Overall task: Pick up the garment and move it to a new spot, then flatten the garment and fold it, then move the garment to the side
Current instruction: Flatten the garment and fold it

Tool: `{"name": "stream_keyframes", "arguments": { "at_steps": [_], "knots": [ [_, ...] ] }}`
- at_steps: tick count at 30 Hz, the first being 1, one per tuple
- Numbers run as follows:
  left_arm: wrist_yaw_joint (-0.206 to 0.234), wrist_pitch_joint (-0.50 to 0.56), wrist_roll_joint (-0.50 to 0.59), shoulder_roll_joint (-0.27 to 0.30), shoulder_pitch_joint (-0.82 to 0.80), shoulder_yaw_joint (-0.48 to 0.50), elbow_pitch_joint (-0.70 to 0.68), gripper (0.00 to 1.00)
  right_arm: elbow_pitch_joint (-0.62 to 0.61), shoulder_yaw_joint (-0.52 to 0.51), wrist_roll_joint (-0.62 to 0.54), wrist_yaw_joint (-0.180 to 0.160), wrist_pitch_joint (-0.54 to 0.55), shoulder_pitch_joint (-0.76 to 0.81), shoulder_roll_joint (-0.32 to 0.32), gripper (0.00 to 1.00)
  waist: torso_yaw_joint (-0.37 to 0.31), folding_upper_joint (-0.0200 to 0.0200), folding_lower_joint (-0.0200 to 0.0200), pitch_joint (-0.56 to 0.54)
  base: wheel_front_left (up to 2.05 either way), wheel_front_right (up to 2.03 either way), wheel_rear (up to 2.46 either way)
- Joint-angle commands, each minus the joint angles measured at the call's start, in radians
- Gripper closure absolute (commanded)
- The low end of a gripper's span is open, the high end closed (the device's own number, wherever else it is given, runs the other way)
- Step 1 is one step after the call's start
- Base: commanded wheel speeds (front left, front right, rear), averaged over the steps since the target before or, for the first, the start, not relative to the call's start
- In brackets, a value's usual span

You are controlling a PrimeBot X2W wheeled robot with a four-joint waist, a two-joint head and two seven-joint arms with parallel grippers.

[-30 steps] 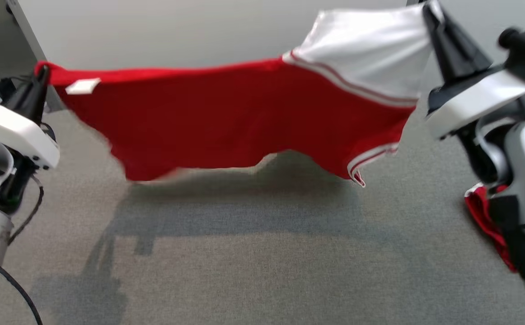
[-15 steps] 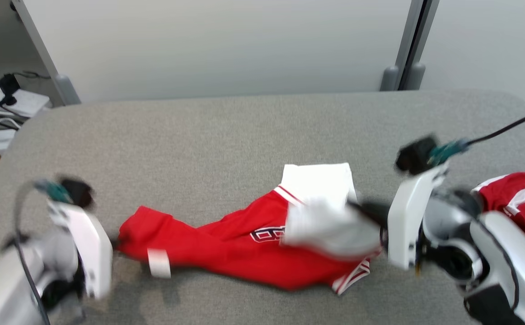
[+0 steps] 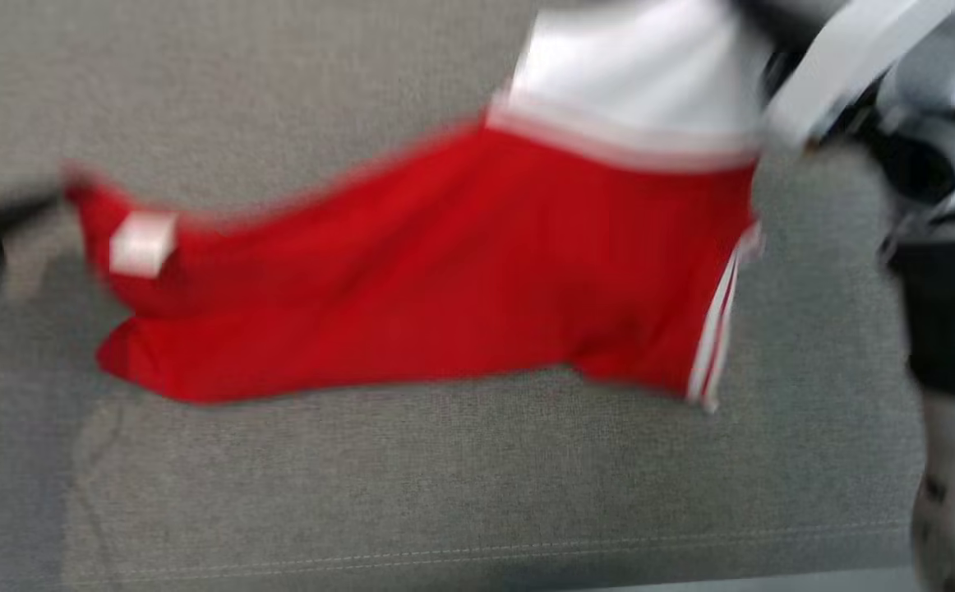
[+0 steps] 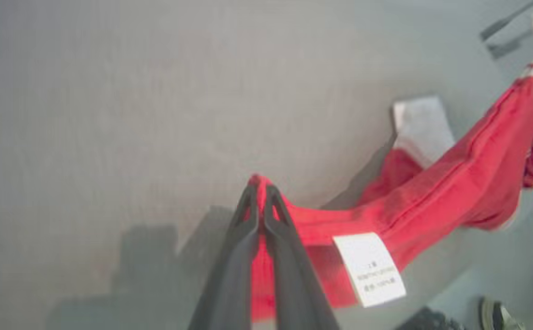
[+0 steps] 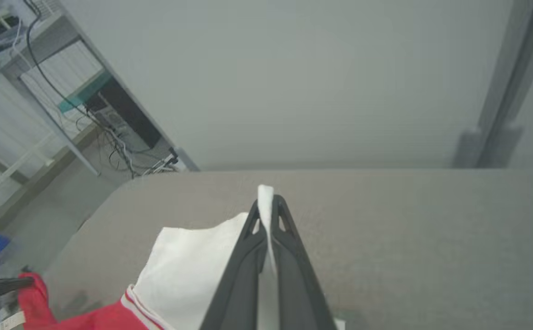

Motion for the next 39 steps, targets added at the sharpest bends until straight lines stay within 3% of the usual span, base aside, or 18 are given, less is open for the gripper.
{"name": "stream_keyframes", "arguments": {
  "at_steps": [1, 2, 4, 10, 15, 21, 26, 28, 36, 39],
  "knots": [
    [0.000, -0.234, 0.044, 0.024, -0.289, 0.219, -0.054, 1.00, 0.005, -0.090, -0.061, 0.001, -0.197, -0.250, 0.000, 1.00, -0.034, 0.0000, 0.0000, 0.223, 0.00, 0.00, 0.00],
    [0.000, -0.363, 0.064, 0.003, -0.377, 0.282, -0.056, 1.00, 0.036, -0.149, -0.092, 0.001, -0.311, -0.346, 0.000, 1.00, -0.032, 0.0000, 0.0000, 0.243, 0.00, 0.00, 0.00],
    [0.000, -0.521, 0.089, -0.021, -0.480, 0.320, -0.067, 1.00, 0.108, -0.181, -0.131, 0.001, -0.435, -0.487, 0.000, 1.00, -0.036, 0.0000, 0.0000, 0.254, 0.00, 0.00, 0.00],
    [0.000, -0.730, 0.068, 0.019, -0.561, 0.279, -0.128, 1.00, 0.220, -0.218, -0.145, 0.001, -0.599, -0.666, 0.001, 1.00, -0.057, 0.0000, 0.0000, 0.279, 0.00, 0.00, 0.00],
    [0.000, -0.864, 0.049, 0.082, -0.490, 0.218, -0.154, 1.00, 0.207, -0.196, -0.074, 0.001, -0.641, -0.615, 0.001, 1.00, -0.058, 0.0000, 0.0000, 0.330, 0.00, 0.00, 0.00],
    [0.000, -1.013, 0.003, 0.125, -0.269, 0.031, -0.110, 1.00, 0.178, -0.019, 0.095, 0.001, -0.679, -0.298, 0.001, 1.00, -0.068, 0.0000, 0.0000, 0.323, 0.00, 0.00, 0.00],
    [0.000, -1.058, -0.058, 0.068, -0.118, -0.012, -0.025, 1.00, 0.131, 0.080, 0.170, 0.001, -0.687, -0.051, 0.001, 1.00, -0.068, 0.0000, 0.0000, 0.277, 0.00, 0.00, 0.00],
    [0.000, -1.059, -0.054, 0.021, -0.070, 0.032, 0.015, 1.00, 0.106, 0.085, 0.172, 0.001, -0.689, 0.029, 0.001, 1.00, -0.059, 0.0000, 0.0000, 0.249, 0.00, 0.00, 0.00],
    [0.000, -1.060, 0.056, -0.167, 0.135, 0.165, 0.148, 1.00, 0.059, 0.065, 0.222, 0.001, -0.636, 0.290, 0.001, 1.00, -0.050, 0.0000, 0.0000, 0.076, 0.00, 0.00, 0.00],
    [0.000, -1.060, 0.113, -0.226, 0.219, 0.174, 0.196, 1.00, 0.048, 0.040, 0.238, 0.001, -0.590, 0.385, 0.001, 1.00, -0.056, 0.0000, 0.0000, -0.007, 0.00, 0.00, 0.00]
  ]
}}
